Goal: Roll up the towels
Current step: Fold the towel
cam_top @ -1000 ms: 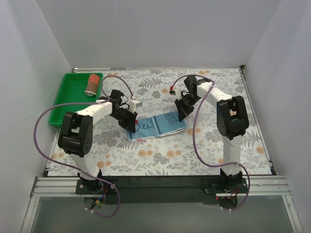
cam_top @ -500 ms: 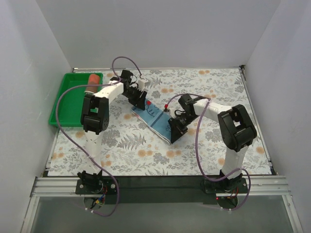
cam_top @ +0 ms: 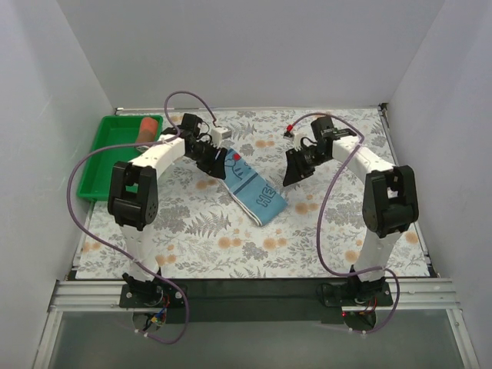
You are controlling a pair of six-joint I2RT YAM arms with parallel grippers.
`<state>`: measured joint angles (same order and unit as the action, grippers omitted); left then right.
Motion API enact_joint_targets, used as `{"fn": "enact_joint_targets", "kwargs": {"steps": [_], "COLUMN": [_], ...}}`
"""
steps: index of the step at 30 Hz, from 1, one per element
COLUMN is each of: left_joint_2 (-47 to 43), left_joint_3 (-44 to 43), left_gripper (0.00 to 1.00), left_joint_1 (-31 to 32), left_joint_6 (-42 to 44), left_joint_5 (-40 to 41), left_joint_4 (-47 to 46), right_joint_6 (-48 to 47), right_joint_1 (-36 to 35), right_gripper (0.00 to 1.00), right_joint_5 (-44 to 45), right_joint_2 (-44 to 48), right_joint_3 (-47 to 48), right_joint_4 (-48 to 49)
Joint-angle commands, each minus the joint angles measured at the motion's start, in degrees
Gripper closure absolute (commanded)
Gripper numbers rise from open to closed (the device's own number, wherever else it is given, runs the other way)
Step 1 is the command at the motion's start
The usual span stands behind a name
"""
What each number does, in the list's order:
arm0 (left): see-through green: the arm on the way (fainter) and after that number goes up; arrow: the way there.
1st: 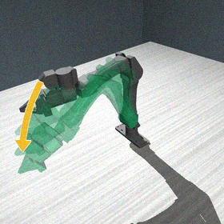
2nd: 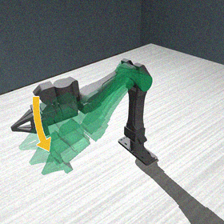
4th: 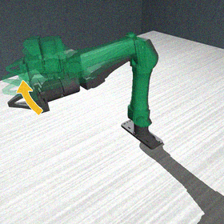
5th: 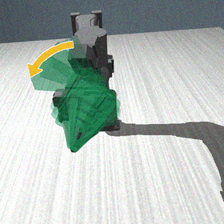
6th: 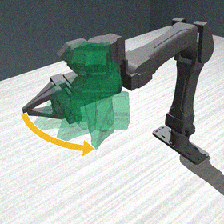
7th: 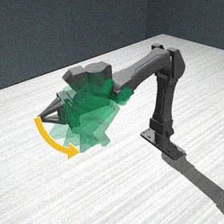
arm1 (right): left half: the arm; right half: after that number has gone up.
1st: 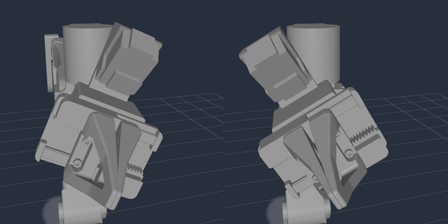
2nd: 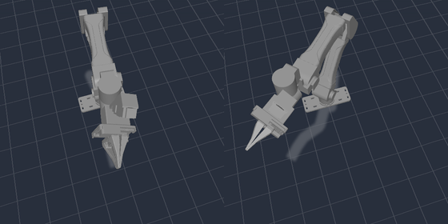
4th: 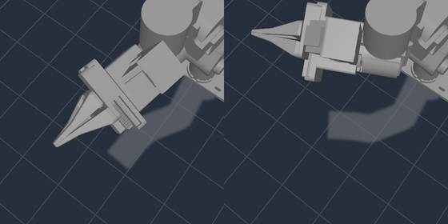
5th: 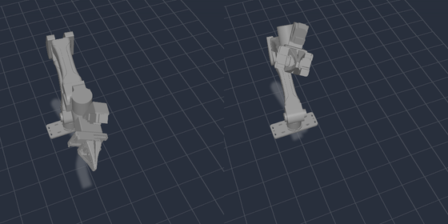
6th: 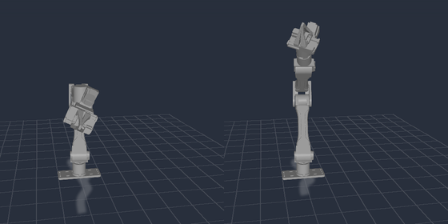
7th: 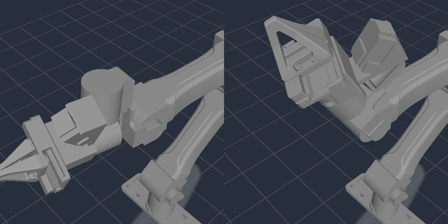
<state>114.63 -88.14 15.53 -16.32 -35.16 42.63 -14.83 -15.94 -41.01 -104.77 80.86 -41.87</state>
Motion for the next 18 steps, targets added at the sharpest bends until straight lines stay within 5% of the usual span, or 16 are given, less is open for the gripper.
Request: {"fn": "enact_joint_targets", "kwargs": {"steps": [1,9,18], "left_joint_2": [-1.7,5.0,14.9], "left_joint_3": [2.4,0.4,-9.2], "left_gripper": [0.59,0.65,0.7], "left_joint_1": [0.4,0.4,0.4], "left_joint_6": [-1.9,-2.6,-2.8], "left_joint_5": [-0.3,-1.1,-3.2], "left_joint_4": [-3.3,-6.1,-7.3], "right_joint_6": [-0.8,0.0,3.3], "right_joint_1": [-1.1,-2.1,-8.3], "right_gripper": [0.65,0.65,0.9], "right_joint_5": [2.2,-1.5,-5.8], "right_joint_2": [-4.6,-9.6,-9.6], "right_joint_3": [2.2,-0.6,-10.5], "right_joint_4": [-1.5,-1.2,2.8]}}
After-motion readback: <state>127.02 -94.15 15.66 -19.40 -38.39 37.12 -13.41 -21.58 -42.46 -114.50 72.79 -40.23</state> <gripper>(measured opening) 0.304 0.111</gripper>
